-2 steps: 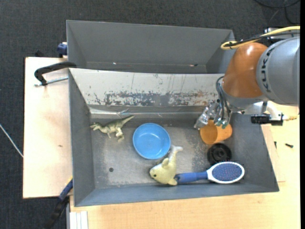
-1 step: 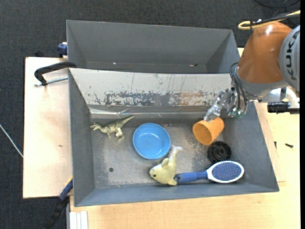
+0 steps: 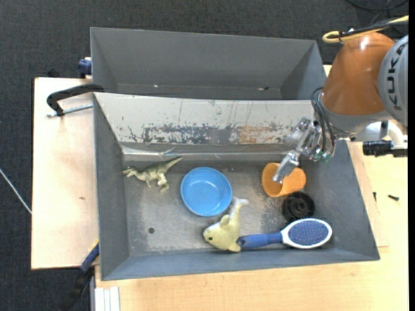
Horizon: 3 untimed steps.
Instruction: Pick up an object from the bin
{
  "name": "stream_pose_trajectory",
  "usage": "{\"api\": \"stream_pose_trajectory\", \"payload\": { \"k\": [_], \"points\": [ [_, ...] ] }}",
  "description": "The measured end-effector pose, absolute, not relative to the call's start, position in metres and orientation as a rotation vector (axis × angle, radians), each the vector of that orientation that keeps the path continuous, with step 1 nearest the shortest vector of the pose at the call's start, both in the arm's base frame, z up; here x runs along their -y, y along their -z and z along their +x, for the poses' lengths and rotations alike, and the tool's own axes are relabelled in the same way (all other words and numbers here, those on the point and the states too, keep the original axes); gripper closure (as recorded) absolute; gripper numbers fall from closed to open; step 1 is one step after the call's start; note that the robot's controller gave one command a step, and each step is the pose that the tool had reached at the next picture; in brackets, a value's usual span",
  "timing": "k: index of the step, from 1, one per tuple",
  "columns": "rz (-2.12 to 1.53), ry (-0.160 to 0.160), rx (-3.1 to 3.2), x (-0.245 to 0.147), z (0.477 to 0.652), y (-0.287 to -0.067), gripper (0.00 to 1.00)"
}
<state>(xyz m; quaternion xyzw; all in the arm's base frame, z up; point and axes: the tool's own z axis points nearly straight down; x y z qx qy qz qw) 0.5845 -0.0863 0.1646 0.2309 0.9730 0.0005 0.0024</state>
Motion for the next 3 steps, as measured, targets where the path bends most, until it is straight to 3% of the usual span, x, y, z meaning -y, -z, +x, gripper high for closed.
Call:
{"api": "stream_pose_trajectory", "payload": {
  "k": [1,2,3],
  "points": [
    [0.590,-0.001,-3.092,0.082,0.581,-0.083,0.00],
    [0.588,-0.003,-3.074,0.082,0.586,-0.090,1.00],
    [0.603,-0.003,-3.068,0.078,0.589,-0.199,1.00]
  ]
}}
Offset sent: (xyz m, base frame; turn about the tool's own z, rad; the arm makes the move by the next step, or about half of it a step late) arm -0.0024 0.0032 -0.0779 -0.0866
